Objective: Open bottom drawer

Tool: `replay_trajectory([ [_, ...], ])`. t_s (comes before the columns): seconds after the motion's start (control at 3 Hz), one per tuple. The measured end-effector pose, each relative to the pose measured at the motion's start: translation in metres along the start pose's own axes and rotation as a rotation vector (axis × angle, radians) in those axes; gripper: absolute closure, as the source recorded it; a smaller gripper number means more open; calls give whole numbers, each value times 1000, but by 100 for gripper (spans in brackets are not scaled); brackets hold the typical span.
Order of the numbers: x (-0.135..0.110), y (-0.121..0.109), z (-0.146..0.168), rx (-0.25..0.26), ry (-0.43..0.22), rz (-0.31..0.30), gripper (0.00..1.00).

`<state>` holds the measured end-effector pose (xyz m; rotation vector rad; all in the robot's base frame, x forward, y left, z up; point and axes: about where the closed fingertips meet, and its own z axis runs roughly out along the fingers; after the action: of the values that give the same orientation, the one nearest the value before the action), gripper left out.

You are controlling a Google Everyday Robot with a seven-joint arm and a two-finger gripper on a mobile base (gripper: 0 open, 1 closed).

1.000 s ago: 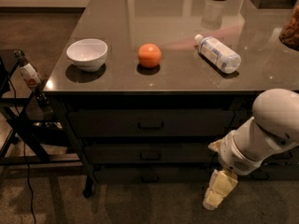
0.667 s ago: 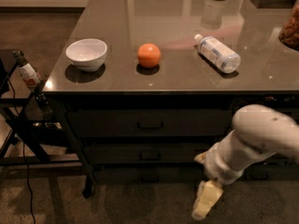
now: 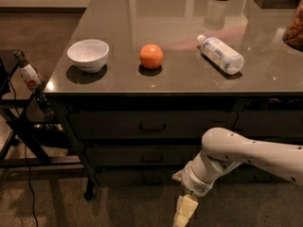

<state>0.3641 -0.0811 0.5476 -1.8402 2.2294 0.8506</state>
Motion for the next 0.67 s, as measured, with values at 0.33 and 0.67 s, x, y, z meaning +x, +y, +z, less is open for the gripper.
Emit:
replay_trajectory([
  [0.33,0,0,0,0,0,0,0],
  [0.67,8,-6,27,-15,17,18,0],
])
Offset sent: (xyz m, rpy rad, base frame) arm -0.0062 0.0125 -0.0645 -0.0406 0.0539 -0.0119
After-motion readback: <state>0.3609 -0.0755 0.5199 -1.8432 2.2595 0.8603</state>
